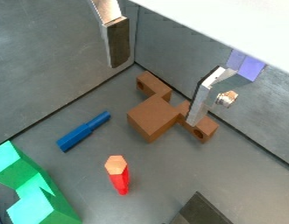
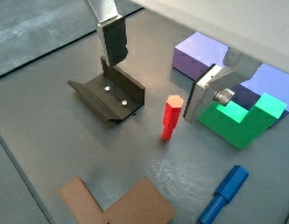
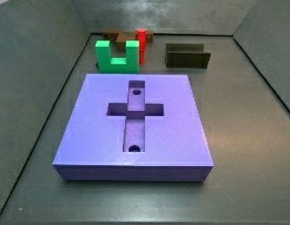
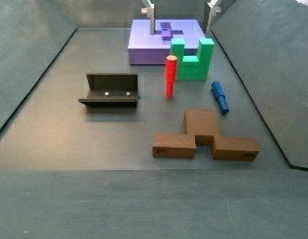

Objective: Pick up the green object. Move up. Move to above the board. Insert the green object.
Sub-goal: Pick up the green object.

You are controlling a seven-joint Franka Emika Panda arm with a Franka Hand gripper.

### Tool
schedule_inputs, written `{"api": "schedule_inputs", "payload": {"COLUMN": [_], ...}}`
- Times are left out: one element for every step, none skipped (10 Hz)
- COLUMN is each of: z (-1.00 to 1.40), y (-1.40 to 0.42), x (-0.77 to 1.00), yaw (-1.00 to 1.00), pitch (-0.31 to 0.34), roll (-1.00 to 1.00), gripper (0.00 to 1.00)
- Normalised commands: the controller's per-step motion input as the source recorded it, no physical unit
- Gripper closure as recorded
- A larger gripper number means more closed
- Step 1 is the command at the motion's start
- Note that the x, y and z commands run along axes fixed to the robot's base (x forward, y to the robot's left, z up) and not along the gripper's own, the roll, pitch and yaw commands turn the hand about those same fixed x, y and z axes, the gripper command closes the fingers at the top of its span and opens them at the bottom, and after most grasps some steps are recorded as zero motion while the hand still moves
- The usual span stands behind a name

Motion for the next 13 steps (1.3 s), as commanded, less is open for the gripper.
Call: {"api": "schedule_inputs", "payload": {"z": [-0.02, -0.15, -0.16, -0.13, -0.15, -0.08, -0.05, -0.19, -0.54, -0.64, -0.72, -0.74, -0.49], "y": [-0.03, -0.56, -0.43, -0.87, -1.0, -1.0, -1.0, -0.99, -0.88, -0.77, -0.63, -0.29, 0.0], "x": [0.0, 0.22, 0.33, 0.15, 0.08, 0.02, 0.0, 0.0, -0.02, -0.13, -0.07, -0.2, -0.37], "yaw": [0.0, 0.23, 0.07, 0.0, 0.0, 0.0, 0.0, 0.0, 0.0, -0.03, 0.0, 0.09, 0.19], "pitch": [-0.001, -0.089, 0.0, 0.0, -0.037, -0.07, -0.117, -0.14, -0.164, -0.226, -0.216, -0.231, -0.194], "roll": [-0.04, 0.0, 0.0, 0.0, 0.03, 0.01, 0.0, -0.04, -0.08, -0.07, -0.03, 0.0, 0.15], "gripper": [0.0, 0.0, 0.0, 0.0, 0.0, 0.0, 0.0, 0.0, 0.0, 0.0, 0.0, 0.0, 0.0]}}
